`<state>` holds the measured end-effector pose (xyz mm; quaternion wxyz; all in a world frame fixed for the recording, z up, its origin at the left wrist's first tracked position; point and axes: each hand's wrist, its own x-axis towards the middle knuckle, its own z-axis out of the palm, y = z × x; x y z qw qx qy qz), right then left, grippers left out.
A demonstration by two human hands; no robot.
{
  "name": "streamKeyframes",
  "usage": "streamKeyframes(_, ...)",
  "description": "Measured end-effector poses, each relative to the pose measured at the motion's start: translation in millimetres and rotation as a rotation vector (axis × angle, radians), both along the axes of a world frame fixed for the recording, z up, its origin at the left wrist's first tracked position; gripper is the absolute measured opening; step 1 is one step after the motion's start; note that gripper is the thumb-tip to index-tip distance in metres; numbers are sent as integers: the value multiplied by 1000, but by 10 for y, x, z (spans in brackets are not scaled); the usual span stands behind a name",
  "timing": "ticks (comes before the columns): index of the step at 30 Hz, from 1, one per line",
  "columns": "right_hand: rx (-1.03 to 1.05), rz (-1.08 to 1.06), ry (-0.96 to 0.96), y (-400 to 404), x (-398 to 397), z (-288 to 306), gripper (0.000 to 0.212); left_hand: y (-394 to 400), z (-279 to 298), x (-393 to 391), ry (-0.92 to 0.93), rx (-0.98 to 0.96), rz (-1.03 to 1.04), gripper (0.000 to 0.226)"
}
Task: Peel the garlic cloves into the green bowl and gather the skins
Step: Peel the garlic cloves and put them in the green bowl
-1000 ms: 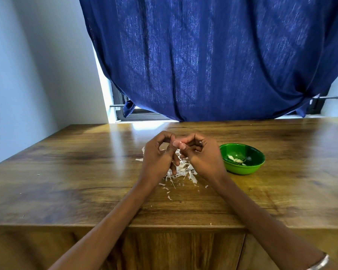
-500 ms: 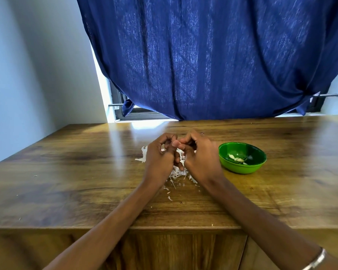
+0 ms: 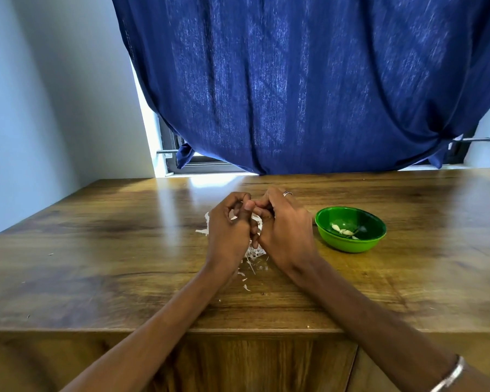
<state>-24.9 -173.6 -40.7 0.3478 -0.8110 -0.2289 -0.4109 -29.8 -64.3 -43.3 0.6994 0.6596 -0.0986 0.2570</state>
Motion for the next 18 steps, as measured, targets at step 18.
streamKeyframes(18,164,83,10,-18,24,-12,10,50,95,-76,-38,32,192,13)
